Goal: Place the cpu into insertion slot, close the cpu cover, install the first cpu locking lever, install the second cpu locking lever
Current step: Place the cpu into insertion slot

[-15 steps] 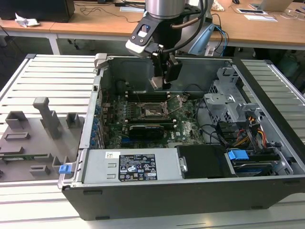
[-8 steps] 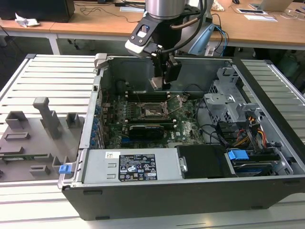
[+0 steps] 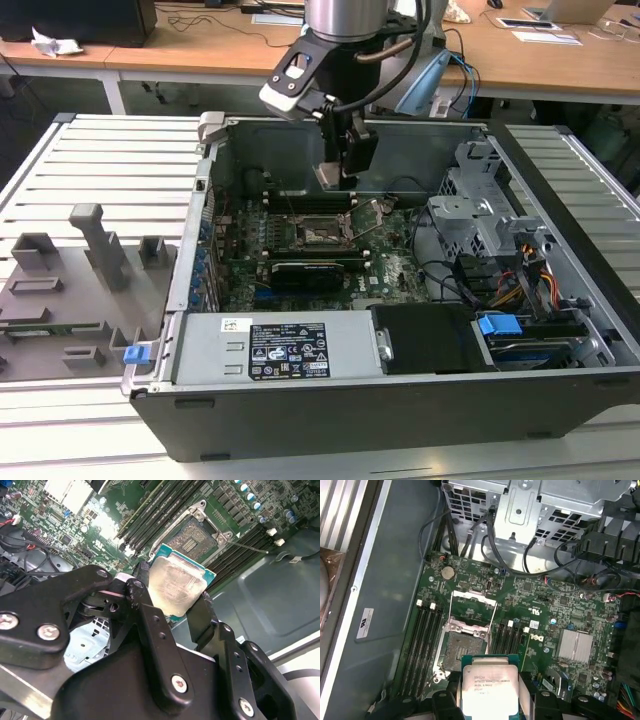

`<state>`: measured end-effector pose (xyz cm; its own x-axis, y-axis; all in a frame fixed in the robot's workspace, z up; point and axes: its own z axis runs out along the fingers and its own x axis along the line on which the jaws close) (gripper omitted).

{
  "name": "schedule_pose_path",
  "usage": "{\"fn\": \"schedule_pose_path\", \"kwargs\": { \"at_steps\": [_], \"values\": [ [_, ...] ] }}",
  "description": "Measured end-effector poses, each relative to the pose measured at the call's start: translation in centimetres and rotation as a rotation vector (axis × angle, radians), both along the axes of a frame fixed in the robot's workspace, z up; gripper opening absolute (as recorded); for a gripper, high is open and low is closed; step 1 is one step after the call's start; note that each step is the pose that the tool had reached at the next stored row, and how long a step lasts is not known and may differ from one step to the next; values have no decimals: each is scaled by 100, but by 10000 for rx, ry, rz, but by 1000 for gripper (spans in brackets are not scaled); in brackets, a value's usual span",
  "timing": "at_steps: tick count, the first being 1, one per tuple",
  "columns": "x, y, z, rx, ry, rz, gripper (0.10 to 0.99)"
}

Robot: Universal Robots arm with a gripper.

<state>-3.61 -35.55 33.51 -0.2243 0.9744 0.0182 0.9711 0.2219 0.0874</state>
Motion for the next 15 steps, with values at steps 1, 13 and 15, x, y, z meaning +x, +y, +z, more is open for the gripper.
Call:
{"fn": "schedule_pose_path", "kwargs": {
  "at_steps": [1,13,15],
  "values": [
    [0,0,-2,-1,1,-18,541],
    [0,0,-22,-1,1,-489,541],
    [0,0,-29,0,0,-687,541]
  ]
}}
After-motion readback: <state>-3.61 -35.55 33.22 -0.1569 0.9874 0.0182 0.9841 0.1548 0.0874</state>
